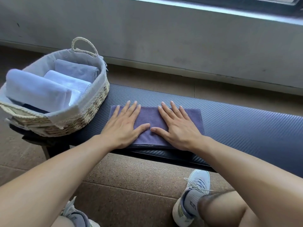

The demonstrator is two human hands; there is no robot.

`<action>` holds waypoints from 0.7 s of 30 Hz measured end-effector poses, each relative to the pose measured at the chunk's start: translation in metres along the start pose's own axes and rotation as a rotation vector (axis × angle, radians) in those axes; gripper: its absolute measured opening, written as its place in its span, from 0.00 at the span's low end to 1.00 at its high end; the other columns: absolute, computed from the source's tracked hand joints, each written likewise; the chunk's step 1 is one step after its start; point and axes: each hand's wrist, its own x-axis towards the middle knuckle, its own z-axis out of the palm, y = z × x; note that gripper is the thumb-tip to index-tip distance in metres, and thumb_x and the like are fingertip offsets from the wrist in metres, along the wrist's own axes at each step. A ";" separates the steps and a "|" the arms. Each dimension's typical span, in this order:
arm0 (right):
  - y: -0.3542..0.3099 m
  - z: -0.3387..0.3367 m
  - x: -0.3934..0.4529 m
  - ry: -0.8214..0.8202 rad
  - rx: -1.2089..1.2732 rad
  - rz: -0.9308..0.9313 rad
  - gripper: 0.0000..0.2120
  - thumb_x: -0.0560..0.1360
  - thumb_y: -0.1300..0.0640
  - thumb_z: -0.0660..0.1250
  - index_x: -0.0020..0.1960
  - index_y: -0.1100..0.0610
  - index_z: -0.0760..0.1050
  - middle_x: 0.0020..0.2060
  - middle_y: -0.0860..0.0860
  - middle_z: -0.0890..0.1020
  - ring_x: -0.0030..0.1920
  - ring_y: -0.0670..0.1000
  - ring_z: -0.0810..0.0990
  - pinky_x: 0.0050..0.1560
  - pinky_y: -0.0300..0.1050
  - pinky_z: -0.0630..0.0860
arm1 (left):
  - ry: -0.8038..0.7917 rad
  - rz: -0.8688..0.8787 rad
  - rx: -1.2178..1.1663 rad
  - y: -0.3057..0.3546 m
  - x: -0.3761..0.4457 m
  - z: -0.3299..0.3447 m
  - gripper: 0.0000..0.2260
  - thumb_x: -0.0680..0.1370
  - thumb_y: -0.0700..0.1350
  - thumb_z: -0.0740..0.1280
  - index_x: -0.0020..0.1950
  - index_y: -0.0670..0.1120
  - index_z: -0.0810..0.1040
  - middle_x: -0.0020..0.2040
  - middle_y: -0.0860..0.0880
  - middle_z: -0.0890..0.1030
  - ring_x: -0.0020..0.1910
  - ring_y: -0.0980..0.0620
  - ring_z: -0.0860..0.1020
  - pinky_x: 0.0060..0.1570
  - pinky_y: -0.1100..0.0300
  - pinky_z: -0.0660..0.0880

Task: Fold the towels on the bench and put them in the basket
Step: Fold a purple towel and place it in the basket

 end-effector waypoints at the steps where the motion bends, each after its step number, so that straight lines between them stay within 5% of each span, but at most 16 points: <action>1: 0.000 0.000 -0.002 0.003 -0.005 -0.002 0.44 0.76 0.24 0.42 0.83 0.48 0.41 0.82 0.44 0.42 0.80 0.48 0.35 0.80 0.53 0.38 | 0.012 -0.012 0.005 0.000 0.000 0.001 0.43 0.75 0.74 0.39 0.83 0.51 0.41 0.83 0.53 0.40 0.80 0.55 0.34 0.79 0.49 0.36; 12: 0.047 -0.004 -0.020 -0.002 0.007 0.035 0.41 0.76 0.24 0.39 0.83 0.44 0.42 0.82 0.43 0.45 0.80 0.44 0.38 0.80 0.50 0.38 | 0.012 0.013 0.111 -0.011 -0.015 0.003 0.58 0.62 0.87 0.40 0.83 0.54 0.37 0.82 0.49 0.35 0.80 0.45 0.32 0.79 0.45 0.38; 17: 0.047 -0.012 -0.014 -0.050 -0.016 0.042 0.42 0.75 0.23 0.39 0.82 0.44 0.41 0.82 0.44 0.43 0.81 0.48 0.38 0.80 0.52 0.38 | 0.012 0.094 0.137 -0.011 -0.016 -0.005 0.57 0.62 0.87 0.44 0.82 0.56 0.38 0.83 0.52 0.37 0.80 0.47 0.32 0.78 0.42 0.36; 21: 0.009 -0.017 -0.001 0.065 0.029 0.077 0.30 0.84 0.38 0.45 0.83 0.47 0.46 0.82 0.46 0.47 0.82 0.50 0.42 0.80 0.53 0.40 | 0.152 0.131 -0.038 0.011 -0.016 -0.009 0.42 0.75 0.74 0.39 0.84 0.52 0.46 0.84 0.52 0.46 0.82 0.54 0.39 0.79 0.47 0.36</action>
